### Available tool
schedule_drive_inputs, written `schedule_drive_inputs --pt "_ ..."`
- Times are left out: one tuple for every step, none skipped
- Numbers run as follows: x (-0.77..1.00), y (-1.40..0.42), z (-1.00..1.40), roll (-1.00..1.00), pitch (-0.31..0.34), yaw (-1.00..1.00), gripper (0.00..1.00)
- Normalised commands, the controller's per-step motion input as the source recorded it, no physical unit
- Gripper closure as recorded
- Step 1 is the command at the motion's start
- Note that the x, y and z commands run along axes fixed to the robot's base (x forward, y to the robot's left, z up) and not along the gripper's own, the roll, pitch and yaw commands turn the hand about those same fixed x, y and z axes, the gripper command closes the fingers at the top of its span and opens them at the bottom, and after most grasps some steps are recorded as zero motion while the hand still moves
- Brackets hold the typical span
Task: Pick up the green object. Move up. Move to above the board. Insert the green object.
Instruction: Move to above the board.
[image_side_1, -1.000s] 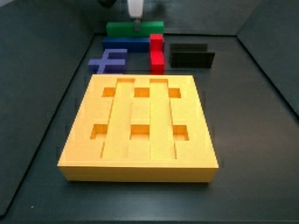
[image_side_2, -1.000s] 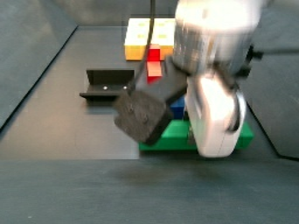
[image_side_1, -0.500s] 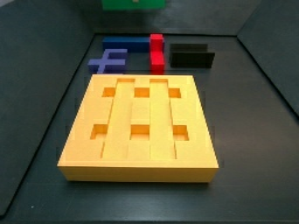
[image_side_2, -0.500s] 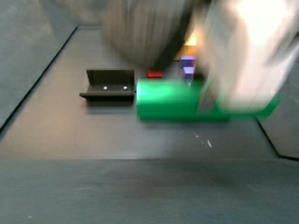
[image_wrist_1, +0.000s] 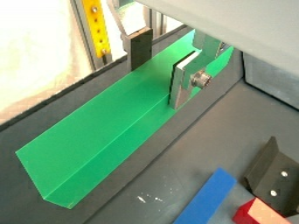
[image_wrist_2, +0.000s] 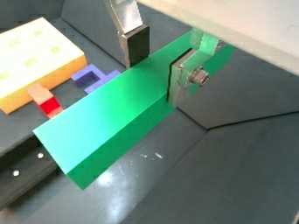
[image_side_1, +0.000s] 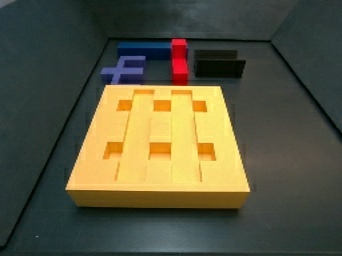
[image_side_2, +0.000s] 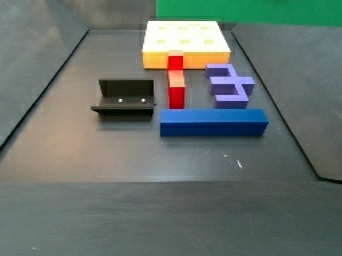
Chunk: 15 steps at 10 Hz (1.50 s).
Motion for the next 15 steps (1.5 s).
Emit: schedule_drive_inputs --pt "0.05 0.01 0.19 -0.01 0.089 0.00 1.00" --pt "0.13 -1.40 0.14 -0.01 0.050 1.00 1.00" --pt "0.12 -1.40 0.12 -0.01 0.048 1.00 1.00" --pt "0.11 -1.40 0.12 0.00 0.040 1.00 1.00" --pt "0.11 -1.40 0.12 -0.01 0.038 1.00 1.00" --pt "0.12 -1.40 0.13 -0.01 0.041 1.00 1.00" --pt "0.12 -1.40 0.13 0.00 0.042 1.00 1.00" --pt "0.11 -1.40 0.13 0.00 0.041 1.00 1.00" --pt "0.12 -1.40 0.14 0.00 0.042 1.00 1.00" --pt "0.12 -1.40 0.15 0.00 0.050 1.00 1.00" --pt "0.13 -1.40 0.15 0.00 0.055 1.00 1.00" --pt "0.15 -1.40 0.16 0.01 0.073 1.00 1.00" --pt "0.18 -1.40 0.16 0.01 0.089 1.00 1.00" --pt "0.22 -1.40 0.17 0.01 0.110 1.00 1.00" --pt "0.17 -0.83 0.11 0.02 0.139 1.00 1.00"
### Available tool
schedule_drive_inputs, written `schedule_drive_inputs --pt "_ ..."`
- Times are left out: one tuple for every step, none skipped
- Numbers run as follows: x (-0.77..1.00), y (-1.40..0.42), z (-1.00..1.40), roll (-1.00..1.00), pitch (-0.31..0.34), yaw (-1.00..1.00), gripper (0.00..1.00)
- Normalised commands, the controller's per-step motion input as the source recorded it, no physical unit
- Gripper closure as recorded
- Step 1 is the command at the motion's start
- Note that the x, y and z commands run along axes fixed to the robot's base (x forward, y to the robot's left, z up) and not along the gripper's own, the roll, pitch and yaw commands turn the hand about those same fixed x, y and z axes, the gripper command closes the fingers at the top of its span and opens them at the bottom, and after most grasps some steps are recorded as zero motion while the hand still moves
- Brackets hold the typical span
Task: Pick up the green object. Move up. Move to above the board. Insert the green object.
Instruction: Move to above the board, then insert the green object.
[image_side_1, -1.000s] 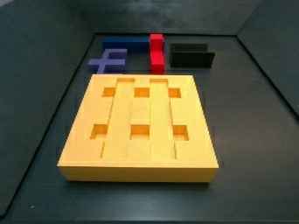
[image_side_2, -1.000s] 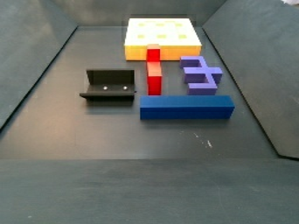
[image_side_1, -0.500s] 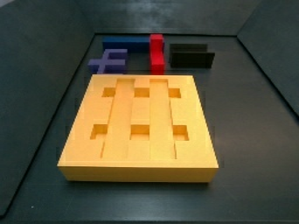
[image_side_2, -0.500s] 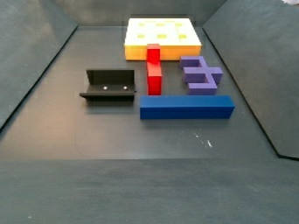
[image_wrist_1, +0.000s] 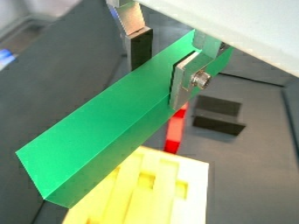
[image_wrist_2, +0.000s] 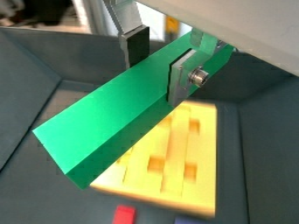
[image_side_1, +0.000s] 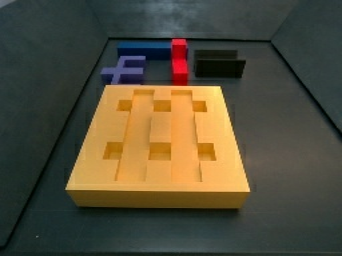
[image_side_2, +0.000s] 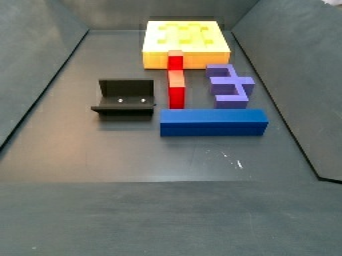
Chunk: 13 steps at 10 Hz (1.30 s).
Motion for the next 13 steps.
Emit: schedule_drive_inputs --pt "0.13 -0.33 0.06 0.03 0.165 1.00 1.00" --pt "0.10 -0.15 0.03 0.05 0.179 1.00 1.00" --pt "0.06 -0.10 0.03 0.07 0.192 1.00 1.00" --pt "0.06 -0.05 0.03 0.09 0.243 0.98 1.00" --pt "0.07 -0.04 0.03 0.09 0.225 0.73 1.00" --pt "0.08 -0.04 0.03 0.09 0.192 0.40 1.00" --pt "0.08 -0.04 0.03 0.09 0.164 0.24 1.00" --pt "0.02 -0.05 0.00 0.01 0.000 0.00 1.00" --pt "0.15 0.08 -0.07 -0.10 0.000 0.00 1.00" --pt "0.00 0.00 -0.44 -0.19 -0.006 -0.07 1.00" --pt "0.00 -0.36 -0.59 -0.23 0.000 0.16 1.00" --pt "-0.06 -0.44 -0.53 -0.26 -0.014 0.04 1.00" --pt "0.00 -0.33 -0.81 -0.14 -0.019 0.15 1.00"
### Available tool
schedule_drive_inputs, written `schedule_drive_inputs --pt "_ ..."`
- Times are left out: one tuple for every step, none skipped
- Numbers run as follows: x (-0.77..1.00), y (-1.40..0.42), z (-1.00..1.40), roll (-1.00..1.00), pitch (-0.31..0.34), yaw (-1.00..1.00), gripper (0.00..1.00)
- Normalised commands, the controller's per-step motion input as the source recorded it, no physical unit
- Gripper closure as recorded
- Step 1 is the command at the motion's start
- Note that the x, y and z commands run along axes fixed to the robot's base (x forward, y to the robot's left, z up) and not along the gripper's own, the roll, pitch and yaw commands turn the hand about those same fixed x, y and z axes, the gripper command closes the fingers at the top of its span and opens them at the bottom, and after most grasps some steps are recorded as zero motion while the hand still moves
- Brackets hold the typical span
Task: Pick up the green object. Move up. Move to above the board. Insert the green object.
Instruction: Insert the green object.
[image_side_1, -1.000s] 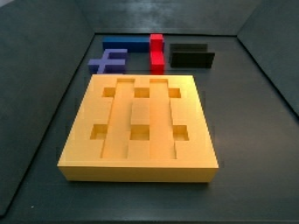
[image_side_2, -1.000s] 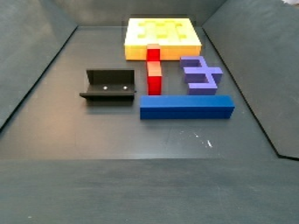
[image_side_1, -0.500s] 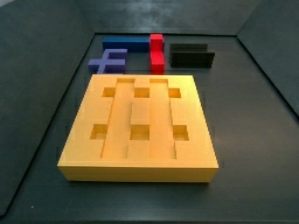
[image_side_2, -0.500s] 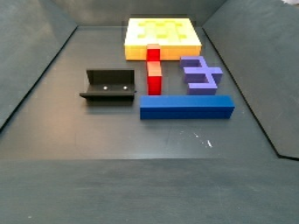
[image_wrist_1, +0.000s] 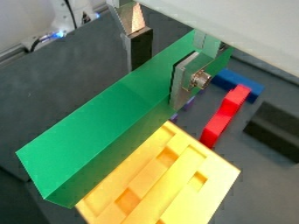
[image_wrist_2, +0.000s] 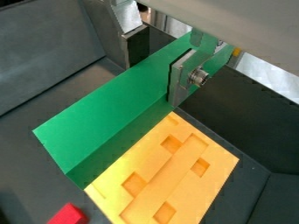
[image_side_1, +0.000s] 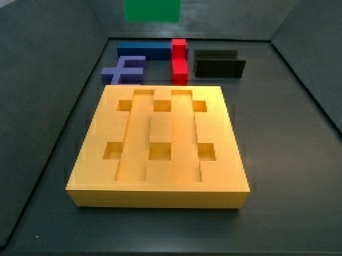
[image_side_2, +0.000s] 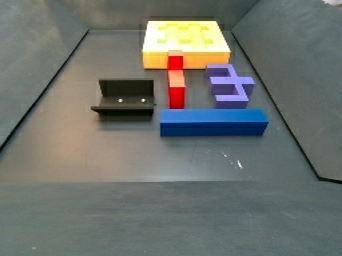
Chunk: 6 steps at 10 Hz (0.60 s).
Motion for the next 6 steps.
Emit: schedule_drive_inputs --pt "-0.37 -0.33 -1.00 0.05 0.000 0.31 1.00" --pt "-0.44 -0.25 -1.00 0.08 -0.010 0.42 1.00" --pt "-0.43 -0.24 -1.00 0.09 -0.007 0.39 1.00" --pt "-0.29 -0.10 -1.00 0.02 -0.041 0.30 1.00" --pt "-0.16 -0.10 -0.98 0.00 -0.109 0.31 1.00" --pt "0.00 -0.01 -0.93 0.00 -0.169 0.13 1.00"
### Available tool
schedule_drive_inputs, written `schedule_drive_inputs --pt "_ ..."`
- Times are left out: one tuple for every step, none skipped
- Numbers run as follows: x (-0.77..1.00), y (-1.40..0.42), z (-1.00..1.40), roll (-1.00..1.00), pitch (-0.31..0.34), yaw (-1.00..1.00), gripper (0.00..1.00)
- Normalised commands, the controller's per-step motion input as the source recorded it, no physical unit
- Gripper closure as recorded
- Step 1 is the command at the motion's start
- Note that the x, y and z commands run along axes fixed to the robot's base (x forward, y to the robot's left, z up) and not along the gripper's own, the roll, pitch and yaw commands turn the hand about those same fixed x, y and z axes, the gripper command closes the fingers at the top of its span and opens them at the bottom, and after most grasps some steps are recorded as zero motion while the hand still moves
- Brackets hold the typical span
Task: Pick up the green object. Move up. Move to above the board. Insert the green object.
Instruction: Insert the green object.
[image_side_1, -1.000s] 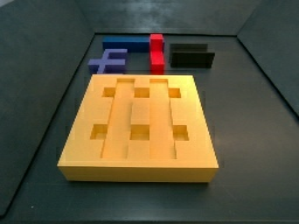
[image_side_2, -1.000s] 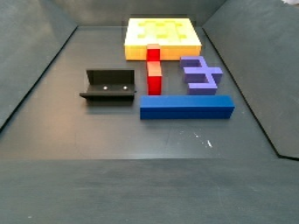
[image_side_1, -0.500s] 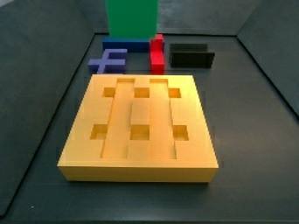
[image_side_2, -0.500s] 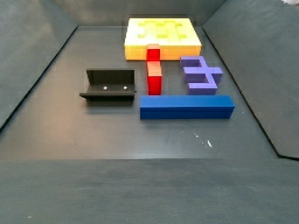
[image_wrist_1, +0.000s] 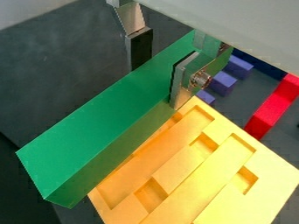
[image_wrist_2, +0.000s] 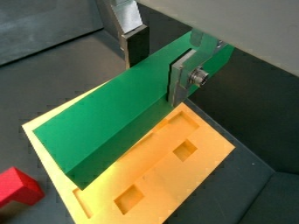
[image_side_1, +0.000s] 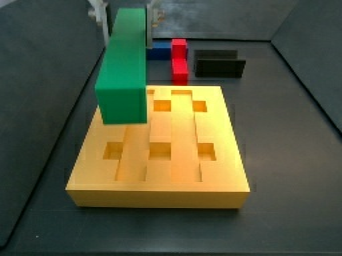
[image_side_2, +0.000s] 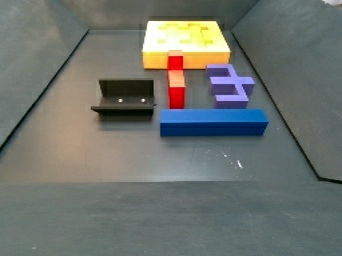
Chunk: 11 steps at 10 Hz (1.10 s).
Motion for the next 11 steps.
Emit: schedule_drive_inputs --pt "0.29 0.00 -0.95 0.08 -0.097 -0.03 1.00" --pt "0.35 0.00 -0.89 0.19 -0.031 -0.09 1.00" --pt "0.28 0.00 -0.82 0.24 -0.029 -0.05 1.00" --pt "0.24 0.00 -0.71 0.31 0.000 -0.06 1.00" --pt "0.12 0.00 -0.72 0.32 0.000 -0.01 1.00" --pt "0.00 0.00 -0.79 0.27 -0.047 0.00 1.00" --pt "-0.01 0.00 -0.90 0.18 -0.076 -0.07 1.00" --pt "-0.20 0.13 -0.77 0.00 -0.074 -0.20 1.00" --pt "-0.22 0.16 -0.68 -0.13 -0.170 -0.10 1.00" --pt "-0.13 0.08 -0.61 -0.20 -0.197 -0.01 1.00" --pt "-0.03 0.00 -0.63 -0.13 -0.153 -0.08 1.00"
